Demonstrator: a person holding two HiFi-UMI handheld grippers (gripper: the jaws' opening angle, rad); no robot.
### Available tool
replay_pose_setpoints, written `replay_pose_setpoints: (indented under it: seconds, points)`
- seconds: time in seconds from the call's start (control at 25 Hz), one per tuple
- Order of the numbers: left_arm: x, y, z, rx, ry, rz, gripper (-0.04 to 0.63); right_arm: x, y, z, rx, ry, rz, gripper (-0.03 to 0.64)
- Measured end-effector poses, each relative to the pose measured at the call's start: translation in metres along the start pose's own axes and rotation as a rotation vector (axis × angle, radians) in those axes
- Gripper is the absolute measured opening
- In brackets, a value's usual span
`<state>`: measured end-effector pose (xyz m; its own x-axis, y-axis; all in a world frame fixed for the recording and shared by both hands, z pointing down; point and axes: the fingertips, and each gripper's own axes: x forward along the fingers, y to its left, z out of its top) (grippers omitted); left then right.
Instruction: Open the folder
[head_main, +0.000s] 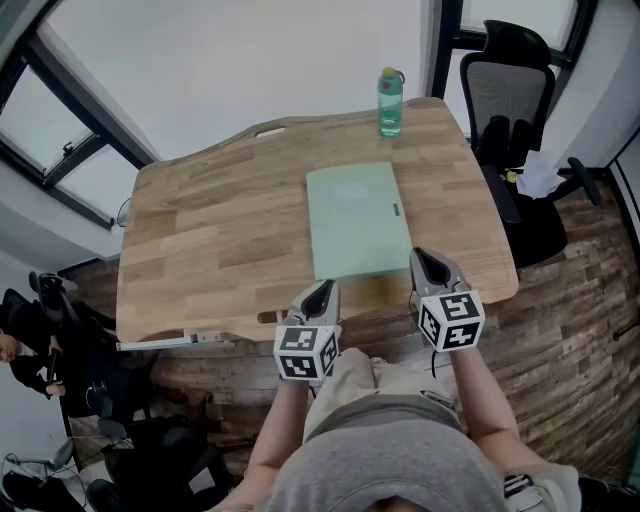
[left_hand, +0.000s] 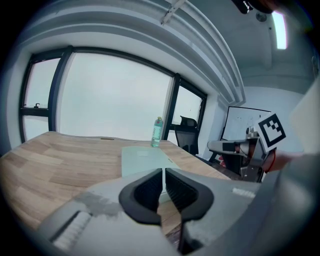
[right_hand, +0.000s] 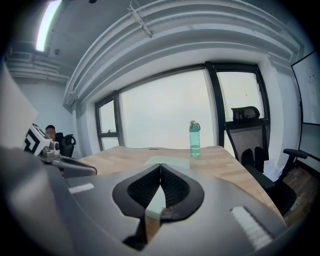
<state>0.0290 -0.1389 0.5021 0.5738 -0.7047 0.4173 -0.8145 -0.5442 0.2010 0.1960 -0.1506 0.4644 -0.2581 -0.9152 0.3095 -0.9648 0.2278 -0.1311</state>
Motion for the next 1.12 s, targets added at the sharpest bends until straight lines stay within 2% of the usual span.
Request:
replay_pose_setpoints:
  seconds: [0.2, 0.44, 0.56, 0.84, 1.12]
  points:
    - [0.007, 0.003, -0.01, 0.016, 0.039, 0.01, 0.02, 0.017, -0.012, -0.014, -0.004, 0.052, 0.004, 0.003]
    - [0.026, 0.008, -0.025, 0.059, 0.1, 0.002, 0.069, 0.046, -0.032, -0.037, -0.001, 0.139, 0.005, 0.015]
    - [0.038, 0.011, -0.03, 0.096, 0.131, -0.005, 0.114, 0.059, -0.045, -0.047, -0.011, 0.186, -0.002, 0.02]
    - [0.07, 0.022, -0.057, 0.234, 0.264, -0.04, 0.247, 0.099, -0.065, -0.073, -0.026, 0.301, 0.02, 0.02]
    - [0.091, 0.034, -0.084, 0.28, 0.363, -0.026, 0.339, 0.128, -0.074, -0.095, -0.049, 0.391, 0.039, 0.02]
